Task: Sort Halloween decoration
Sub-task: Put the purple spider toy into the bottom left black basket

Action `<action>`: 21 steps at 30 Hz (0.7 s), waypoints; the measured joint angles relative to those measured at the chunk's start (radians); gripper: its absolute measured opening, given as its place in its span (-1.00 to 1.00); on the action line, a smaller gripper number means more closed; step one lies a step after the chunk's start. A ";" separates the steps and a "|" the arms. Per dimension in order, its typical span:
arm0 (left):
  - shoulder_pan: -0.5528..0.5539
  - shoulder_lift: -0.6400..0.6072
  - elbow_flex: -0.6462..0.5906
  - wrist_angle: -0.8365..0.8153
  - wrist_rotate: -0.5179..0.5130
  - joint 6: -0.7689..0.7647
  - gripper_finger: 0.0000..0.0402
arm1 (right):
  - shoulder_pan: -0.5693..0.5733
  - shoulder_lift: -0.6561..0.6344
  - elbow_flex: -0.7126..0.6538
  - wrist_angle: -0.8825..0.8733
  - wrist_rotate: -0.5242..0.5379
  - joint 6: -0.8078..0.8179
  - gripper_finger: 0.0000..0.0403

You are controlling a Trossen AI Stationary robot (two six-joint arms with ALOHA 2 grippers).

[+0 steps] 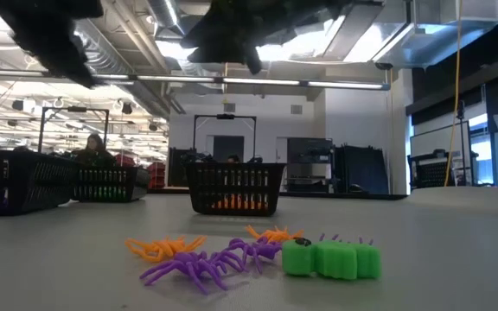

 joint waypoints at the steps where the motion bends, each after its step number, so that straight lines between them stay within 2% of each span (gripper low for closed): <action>1: -0.011 0.002 0.023 -0.047 0.045 -0.034 -1.00 | 0.000 -0.006 0.000 -0.017 0.001 0.000 -0.32; 4: -0.045 0.002 0.048 -0.121 0.176 -0.107 -1.00 | 0.008 -0.016 0.000 -0.082 0.025 0.000 -0.32; 7: -0.084 0.002 0.035 -0.164 0.302 -0.123 -1.00 | 0.022 -0.017 0.000 -0.113 0.097 -0.002 -0.32; 10: -0.126 0.003 0.014 -0.182 0.376 -0.124 -1.00 | 0.035 -0.015 0.000 -0.125 0.151 -0.011 -0.32; 15: -0.153 0.003 0.000 -0.182 0.375 -0.113 -1.00 | 0.042 -0.014 0.000 -0.126 0.160 -0.023 -0.32; 21: -0.153 0.003 0.000 -0.176 0.274 -0.113 -1.00 | 0.038 -0.013 0.000 -0.123 0.162 -0.033 -0.32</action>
